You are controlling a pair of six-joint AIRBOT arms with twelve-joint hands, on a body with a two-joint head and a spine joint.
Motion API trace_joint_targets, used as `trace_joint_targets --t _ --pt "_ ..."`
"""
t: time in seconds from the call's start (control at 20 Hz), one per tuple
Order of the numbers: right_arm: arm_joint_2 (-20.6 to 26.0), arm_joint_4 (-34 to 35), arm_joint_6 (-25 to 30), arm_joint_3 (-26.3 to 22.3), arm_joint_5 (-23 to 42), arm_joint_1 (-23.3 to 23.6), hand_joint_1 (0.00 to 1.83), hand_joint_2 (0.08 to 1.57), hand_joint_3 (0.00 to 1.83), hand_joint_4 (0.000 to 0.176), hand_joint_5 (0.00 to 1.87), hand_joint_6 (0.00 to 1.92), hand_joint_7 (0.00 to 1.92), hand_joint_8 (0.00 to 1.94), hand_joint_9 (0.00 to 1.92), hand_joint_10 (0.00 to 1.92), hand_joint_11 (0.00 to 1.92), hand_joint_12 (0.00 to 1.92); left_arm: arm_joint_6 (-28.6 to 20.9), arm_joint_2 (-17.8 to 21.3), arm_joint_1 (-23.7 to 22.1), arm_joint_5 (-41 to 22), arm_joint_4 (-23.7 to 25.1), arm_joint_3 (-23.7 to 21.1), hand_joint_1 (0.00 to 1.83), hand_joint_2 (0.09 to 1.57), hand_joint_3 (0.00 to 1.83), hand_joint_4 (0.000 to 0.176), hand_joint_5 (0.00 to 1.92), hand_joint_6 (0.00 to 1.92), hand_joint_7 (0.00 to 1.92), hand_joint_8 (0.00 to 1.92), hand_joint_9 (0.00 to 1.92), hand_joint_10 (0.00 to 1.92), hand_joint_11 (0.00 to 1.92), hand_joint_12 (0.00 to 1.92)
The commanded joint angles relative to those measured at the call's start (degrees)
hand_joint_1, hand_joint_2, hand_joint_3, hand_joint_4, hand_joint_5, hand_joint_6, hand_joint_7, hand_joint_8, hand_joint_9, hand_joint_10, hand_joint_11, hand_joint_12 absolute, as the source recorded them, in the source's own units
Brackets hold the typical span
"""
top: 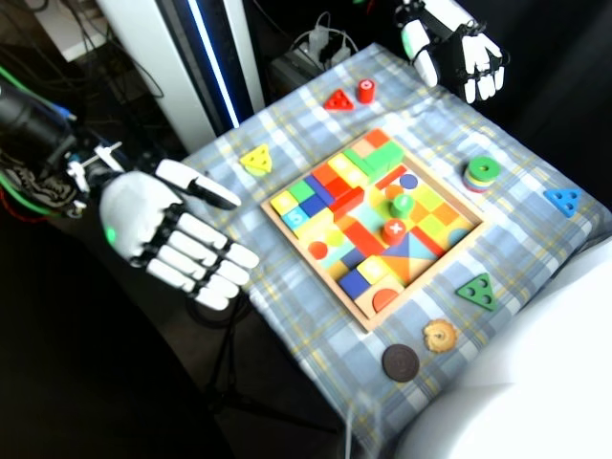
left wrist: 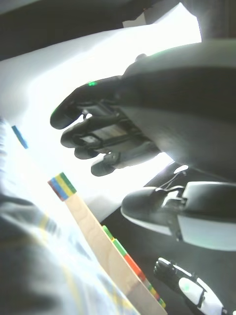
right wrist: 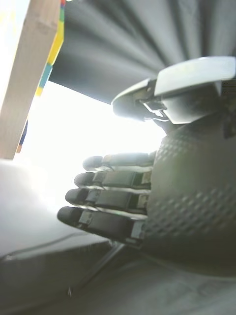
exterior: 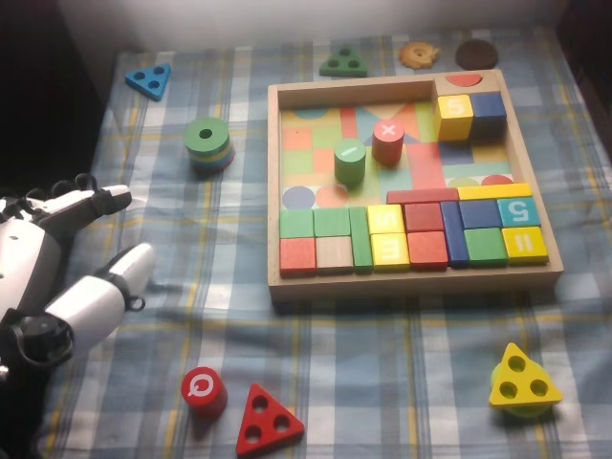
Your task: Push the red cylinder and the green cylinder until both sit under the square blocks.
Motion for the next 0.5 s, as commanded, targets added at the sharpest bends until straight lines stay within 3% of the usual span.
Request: trace_joint_targets --t 0.0,0.05,0.1,0.15,0.2,0.35,0.4,0.45 --pt "0.7 -1.6 0.6 0.5 5.7 1.0 0.00 1.22 0.01 0.051 0.41 0.01 0.37 0.00 0.22 0.01 0.00 0.28 -0.2 0.4 -0.6 -6.4 2.7 -0.1 0.32 1.25 0.00 0.076 0.46 0.00 0.46 0.00 0.35 0.01 0.00 0.63" --pt "0.8 -1.9 0.6 0.5 5.5 1.2 0.00 1.21 0.00 0.070 0.41 0.00 0.35 0.00 0.18 0.00 0.00 0.25 -0.2 0.4 -0.6 -6.4 2.7 -0.1 0.34 1.23 0.00 0.067 0.47 0.00 0.47 0.00 0.36 0.01 0.00 0.66" --pt "1.1 -3.0 0.6 0.7 4.7 1.7 0.00 1.20 0.00 0.067 0.40 0.00 0.31 0.00 0.14 0.00 0.00 0.18 -0.2 0.4 -0.6 -6.4 2.7 -0.1 0.32 1.20 0.00 0.074 0.48 0.00 0.49 0.00 0.37 0.01 0.00 0.68" --pt "1.3 -4.3 0.7 1.1 3.7 2.5 0.01 1.19 0.00 0.059 0.40 0.00 0.29 0.00 0.12 0.00 0.00 0.11 -0.2 0.4 -0.6 -6.3 2.7 -0.1 0.35 1.20 0.00 0.066 0.49 0.00 0.49 0.00 0.38 0.01 0.00 0.69" --pt "1.5 -5.9 1.4 2.0 2.2 3.6 0.02 1.16 0.00 0.069 0.40 0.00 0.26 0.00 0.08 0.00 0.00 0.02 -0.2 0.5 -0.6 -6.2 2.8 -0.2 0.34 1.20 0.00 0.065 0.48 0.00 0.48 0.00 0.36 0.00 0.00 0.65" --pt "1.4 -12.8 7.7 6.5 -4.4 8.0 0.00 1.17 0.00 0.068 0.35 0.00 0.16 0.00 0.01 0.00 0.00 0.00 -0.2 0.5 -0.6 -6.0 2.8 -0.1 0.36 1.19 0.00 0.050 0.50 0.01 0.46 0.00 0.35 0.00 0.00 0.66" --pt "1.4 -15.2 8.4 7.9 -7.4 9.9 0.00 1.17 0.00 0.058 0.29 0.00 0.13 0.00 0.00 0.00 0.00 0.00 -0.2 0.5 -0.6 -5.9 2.8 -0.1 0.40 1.19 0.00 0.046 0.50 0.00 0.45 0.00 0.33 0.00 0.00 0.61" --pt "1.3 -18.3 8.4 9.8 -11.5 12.8 0.00 1.16 0.00 0.063 0.26 0.00 0.09 0.00 0.00 0.00 0.00 0.00 -0.2 0.5 -0.6 -5.8 2.8 -0.1 0.40 1.19 0.00 0.042 0.50 0.00 0.44 0.00 0.32 0.00 0.00 0.58"
